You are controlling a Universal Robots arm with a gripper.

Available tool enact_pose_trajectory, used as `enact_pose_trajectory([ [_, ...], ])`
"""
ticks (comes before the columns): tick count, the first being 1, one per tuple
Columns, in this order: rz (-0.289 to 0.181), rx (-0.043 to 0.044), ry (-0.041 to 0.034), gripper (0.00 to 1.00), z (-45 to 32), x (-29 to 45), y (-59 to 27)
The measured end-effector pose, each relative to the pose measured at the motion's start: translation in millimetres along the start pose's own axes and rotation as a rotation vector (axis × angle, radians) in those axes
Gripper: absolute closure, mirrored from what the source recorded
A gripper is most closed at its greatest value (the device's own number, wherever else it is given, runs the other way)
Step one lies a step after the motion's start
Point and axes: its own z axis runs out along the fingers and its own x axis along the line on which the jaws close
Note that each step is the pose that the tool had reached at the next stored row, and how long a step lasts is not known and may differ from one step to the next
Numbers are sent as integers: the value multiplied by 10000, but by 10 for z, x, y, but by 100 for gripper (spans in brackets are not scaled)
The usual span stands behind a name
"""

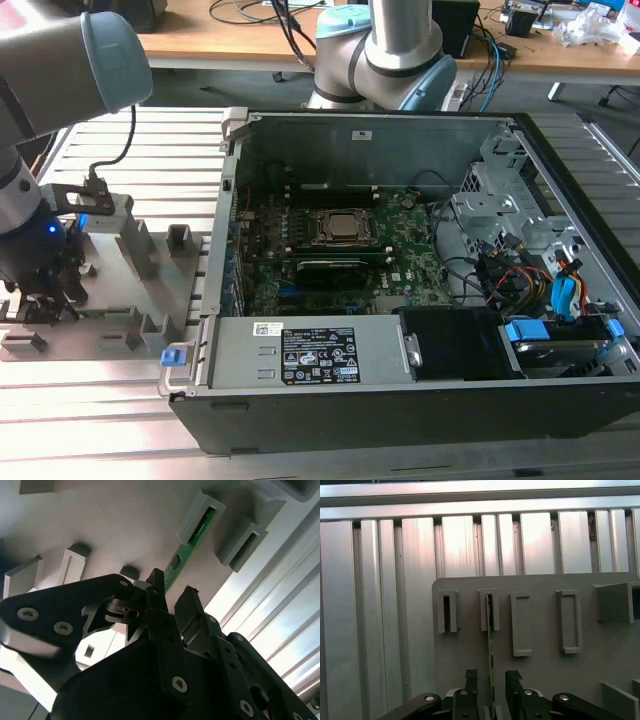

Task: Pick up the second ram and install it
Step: 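Pick up the second ram and move it above second insertion slot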

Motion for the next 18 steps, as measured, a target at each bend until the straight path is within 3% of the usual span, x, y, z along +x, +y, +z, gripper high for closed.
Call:
enact_pose_trajectory([
  [3, -12, -1, 1, 64, 120, 8, -5],
  [6, -36, -3, 3, 64, 130, 9, -6],
  [7, -317, -8, 13, 64, 133, 9, -6],
  [12, -350, -9, 15, 64, 133, 9, -6],
  [15, -355, -10, 16, 84, 133, 9, -6],
  [18, -358, -10, 15, 86, 133, 9, -6],
])
